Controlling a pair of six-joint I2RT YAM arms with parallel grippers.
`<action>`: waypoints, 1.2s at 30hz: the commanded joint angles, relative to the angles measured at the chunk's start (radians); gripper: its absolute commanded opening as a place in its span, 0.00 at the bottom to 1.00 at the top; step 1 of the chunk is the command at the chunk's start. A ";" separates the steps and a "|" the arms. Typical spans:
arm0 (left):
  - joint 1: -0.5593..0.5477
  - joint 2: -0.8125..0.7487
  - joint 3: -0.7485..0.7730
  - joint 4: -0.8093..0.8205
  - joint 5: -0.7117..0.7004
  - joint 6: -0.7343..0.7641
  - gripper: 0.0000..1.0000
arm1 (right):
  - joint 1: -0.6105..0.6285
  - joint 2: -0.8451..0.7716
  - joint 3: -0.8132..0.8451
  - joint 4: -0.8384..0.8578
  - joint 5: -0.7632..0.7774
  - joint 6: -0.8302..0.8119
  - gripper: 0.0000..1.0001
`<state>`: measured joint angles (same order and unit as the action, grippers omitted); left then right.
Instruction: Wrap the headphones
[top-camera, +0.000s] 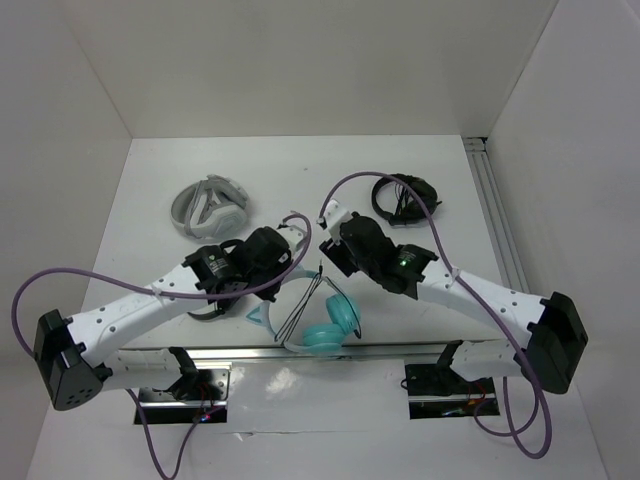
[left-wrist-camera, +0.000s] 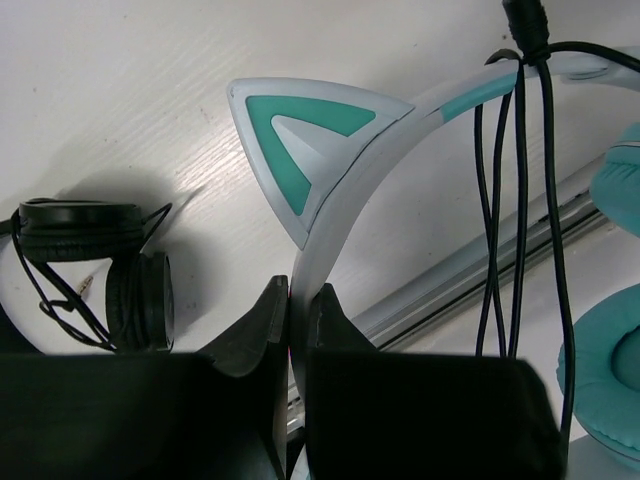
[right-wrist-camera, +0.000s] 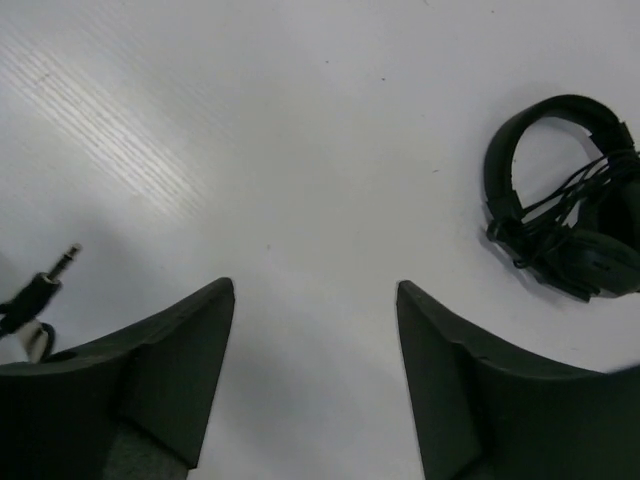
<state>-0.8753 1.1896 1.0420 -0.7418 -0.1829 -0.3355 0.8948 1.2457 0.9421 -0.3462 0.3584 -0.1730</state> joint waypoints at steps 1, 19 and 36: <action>0.038 -0.001 0.033 0.007 0.026 -0.013 0.00 | -0.037 0.006 0.072 0.020 -0.009 0.000 0.76; 0.062 0.220 0.153 0.068 -0.061 -0.186 0.00 | -0.112 -0.131 0.408 -0.302 0.398 0.389 1.00; -0.011 0.518 0.328 0.251 -0.099 -0.366 0.00 | -0.103 -0.262 0.535 -0.513 0.378 0.425 1.00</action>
<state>-0.8791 1.7214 1.3079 -0.5957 -0.2913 -0.6342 0.7876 0.9817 1.4658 -0.8135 0.7258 0.2417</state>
